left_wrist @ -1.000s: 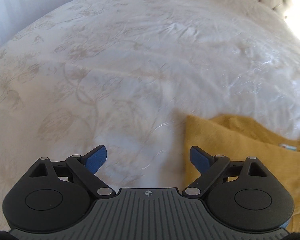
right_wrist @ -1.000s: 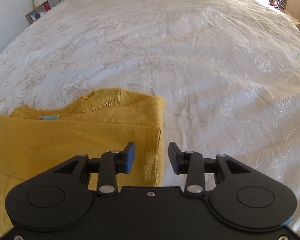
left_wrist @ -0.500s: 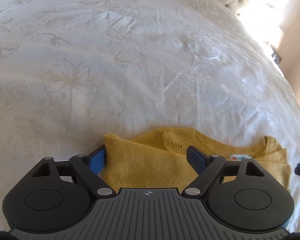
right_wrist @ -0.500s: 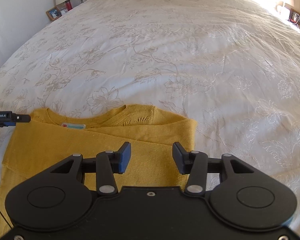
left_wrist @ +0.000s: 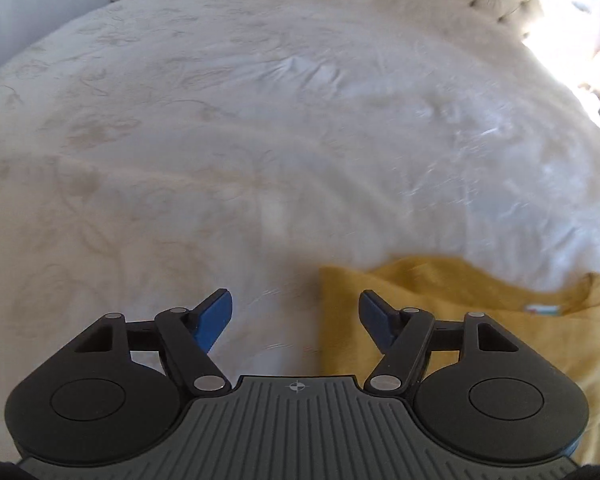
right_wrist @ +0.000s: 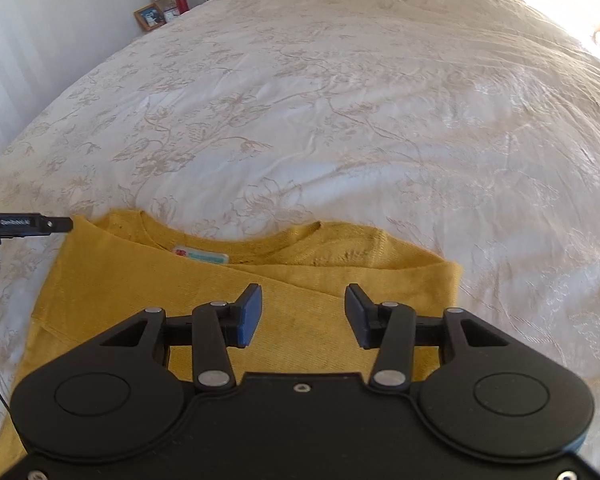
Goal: Fold small clothes
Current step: 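Move the open right gripper to the sweater side edge, then grasp the side edge with the right gripper and fold it over the body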
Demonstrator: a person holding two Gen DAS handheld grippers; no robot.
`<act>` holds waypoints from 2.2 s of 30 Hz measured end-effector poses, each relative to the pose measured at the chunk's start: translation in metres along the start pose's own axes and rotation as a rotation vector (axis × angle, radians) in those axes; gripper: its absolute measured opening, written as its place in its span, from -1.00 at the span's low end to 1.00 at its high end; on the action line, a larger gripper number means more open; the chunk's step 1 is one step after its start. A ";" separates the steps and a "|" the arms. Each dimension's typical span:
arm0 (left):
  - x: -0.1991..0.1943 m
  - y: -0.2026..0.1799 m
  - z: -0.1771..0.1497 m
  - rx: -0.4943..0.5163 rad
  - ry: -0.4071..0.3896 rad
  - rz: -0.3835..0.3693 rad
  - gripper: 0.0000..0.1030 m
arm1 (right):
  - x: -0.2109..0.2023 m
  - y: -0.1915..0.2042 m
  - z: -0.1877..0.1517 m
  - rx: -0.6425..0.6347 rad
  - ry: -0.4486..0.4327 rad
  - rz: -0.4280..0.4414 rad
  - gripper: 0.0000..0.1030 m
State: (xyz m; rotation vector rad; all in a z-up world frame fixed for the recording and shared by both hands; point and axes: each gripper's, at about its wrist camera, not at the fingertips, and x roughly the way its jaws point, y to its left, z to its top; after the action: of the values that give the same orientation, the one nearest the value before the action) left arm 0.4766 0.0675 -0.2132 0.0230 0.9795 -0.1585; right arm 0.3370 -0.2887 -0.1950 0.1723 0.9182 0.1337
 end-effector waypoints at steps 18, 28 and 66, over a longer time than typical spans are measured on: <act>0.021 0.004 -0.025 -0.006 0.011 0.051 0.43 | 0.121 0.137 0.075 -0.416 0.041 0.307 0.06; 0.019 0.007 -0.027 -0.041 -0.006 0.030 0.45 | 0.173 0.179 0.068 -0.628 0.153 0.368 0.01; -0.089 -0.018 -0.097 -0.034 0.108 -0.121 0.80 | -0.051 0.013 -0.082 0.033 0.078 -0.099 0.78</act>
State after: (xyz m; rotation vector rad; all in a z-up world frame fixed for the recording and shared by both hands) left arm 0.3457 0.0691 -0.1929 -0.0599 1.0914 -0.2533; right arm 0.2403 -0.2783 -0.2013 0.1530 1.0051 0.0341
